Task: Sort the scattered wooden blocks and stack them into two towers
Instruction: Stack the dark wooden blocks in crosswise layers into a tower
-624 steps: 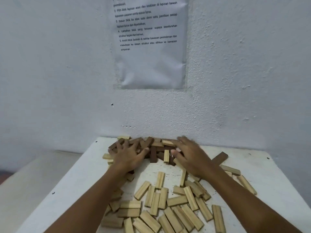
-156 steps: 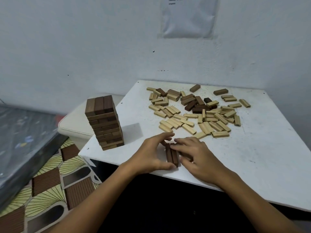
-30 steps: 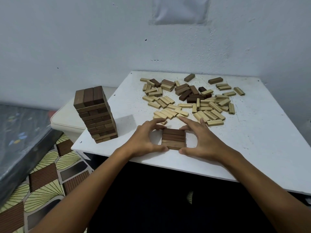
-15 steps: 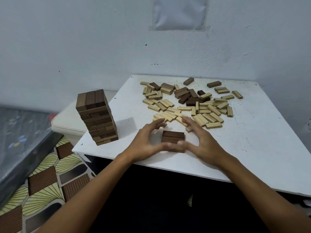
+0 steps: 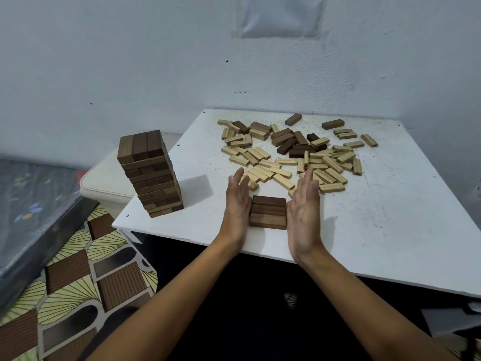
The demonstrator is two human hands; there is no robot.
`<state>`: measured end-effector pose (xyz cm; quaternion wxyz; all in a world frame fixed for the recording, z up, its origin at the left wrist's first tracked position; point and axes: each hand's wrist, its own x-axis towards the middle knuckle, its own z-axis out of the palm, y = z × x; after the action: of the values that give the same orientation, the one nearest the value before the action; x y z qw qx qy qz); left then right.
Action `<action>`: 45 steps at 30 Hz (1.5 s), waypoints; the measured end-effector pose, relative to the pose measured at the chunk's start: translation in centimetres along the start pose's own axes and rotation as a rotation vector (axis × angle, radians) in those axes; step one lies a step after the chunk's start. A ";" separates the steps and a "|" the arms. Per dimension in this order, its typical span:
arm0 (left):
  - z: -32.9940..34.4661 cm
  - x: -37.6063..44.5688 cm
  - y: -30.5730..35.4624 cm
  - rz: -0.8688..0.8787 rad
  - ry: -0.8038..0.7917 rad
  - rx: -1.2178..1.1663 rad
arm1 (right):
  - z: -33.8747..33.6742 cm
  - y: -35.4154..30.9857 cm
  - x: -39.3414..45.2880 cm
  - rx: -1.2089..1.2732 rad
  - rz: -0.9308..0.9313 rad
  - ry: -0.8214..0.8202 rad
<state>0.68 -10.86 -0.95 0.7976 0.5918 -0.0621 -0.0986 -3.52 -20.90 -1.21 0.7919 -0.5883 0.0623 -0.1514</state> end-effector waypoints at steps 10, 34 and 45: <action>0.2 -0.3 0.0 0.003 0.008 0.030 | 0.6 0.3 0.1 0.000 0.033 0.032; -5.7 2.9 2.0 0.160 -0.433 1.043 | -6.3 -1.5 3.2 -1.176 -0.254 -0.457; -3.2 3.5 6.9 0.315 -0.242 0.744 | -5.0 -7.3 6.0 -0.760 -0.281 -0.400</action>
<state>5.33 -6.78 4.66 0.5220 0.8068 -0.2763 -0.0153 -0.40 -29.30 4.68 0.4878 -0.8579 -0.1213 -0.1068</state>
